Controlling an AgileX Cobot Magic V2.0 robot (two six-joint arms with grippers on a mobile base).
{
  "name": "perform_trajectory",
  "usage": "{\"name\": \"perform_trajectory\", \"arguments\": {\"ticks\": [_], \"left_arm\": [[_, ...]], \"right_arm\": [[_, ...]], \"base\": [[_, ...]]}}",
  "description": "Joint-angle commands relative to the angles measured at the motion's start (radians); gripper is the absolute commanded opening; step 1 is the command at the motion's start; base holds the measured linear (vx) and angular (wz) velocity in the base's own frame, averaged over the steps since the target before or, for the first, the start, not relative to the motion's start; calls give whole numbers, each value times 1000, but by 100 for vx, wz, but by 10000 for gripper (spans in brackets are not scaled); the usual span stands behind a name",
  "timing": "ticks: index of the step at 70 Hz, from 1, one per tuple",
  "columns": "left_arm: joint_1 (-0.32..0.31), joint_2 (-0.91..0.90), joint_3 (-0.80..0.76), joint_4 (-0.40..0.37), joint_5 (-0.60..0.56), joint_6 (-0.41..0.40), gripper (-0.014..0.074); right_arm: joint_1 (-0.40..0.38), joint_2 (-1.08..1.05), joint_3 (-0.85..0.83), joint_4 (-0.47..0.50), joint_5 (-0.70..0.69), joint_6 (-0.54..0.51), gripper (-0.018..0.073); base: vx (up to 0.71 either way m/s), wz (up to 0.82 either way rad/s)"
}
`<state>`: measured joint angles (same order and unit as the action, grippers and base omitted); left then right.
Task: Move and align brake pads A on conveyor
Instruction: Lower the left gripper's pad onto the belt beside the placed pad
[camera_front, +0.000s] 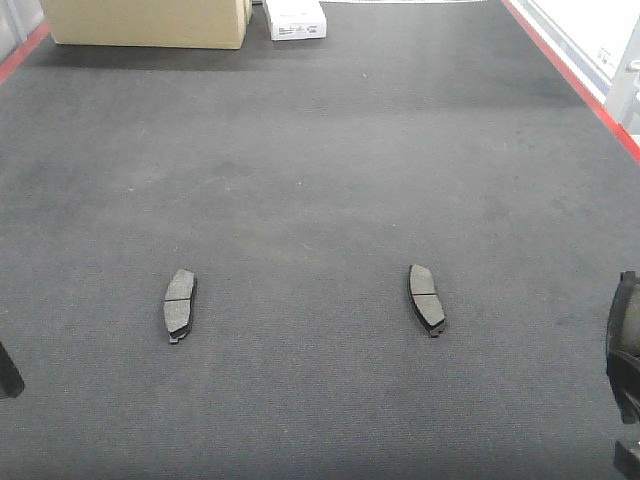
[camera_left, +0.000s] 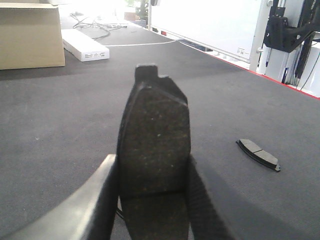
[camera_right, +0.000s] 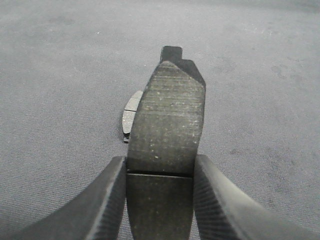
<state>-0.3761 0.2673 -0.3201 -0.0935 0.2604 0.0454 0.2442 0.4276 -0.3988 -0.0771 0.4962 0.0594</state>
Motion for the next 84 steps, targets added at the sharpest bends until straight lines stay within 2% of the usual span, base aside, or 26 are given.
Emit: {"name": "perform_trajectory", "arguments": {"ticks": [1, 36, 44, 57, 69, 84], "left_arm": [[-4, 5, -28, -7, -101, -1, 3], [-4, 8, -28, -16, -138, -2, 3], [-4, 57, -40, -15, -145, -2, 3], [-4, 309, -148, -11, -150, 3, 3], [-9, 614, -314, -16, -143, 71, 3], [-90, 908, -533, -16, -101, 101, 4]], "right_arm": [[-4, 5, -30, -8, -86, -6, 35], [-4, 5, -30, -8, -86, -6, 35], [-4, 5, -30, -8, -86, -6, 35], [-4, 5, -30, -8, -86, -6, 35], [-4, 5, -30, -8, -86, -6, 35], [-4, 5, -30, -8, -86, -6, 35]], "base": [[0, 0], [0, 0], [0, 0], [0, 0], [0, 0], [0, 0]]}}
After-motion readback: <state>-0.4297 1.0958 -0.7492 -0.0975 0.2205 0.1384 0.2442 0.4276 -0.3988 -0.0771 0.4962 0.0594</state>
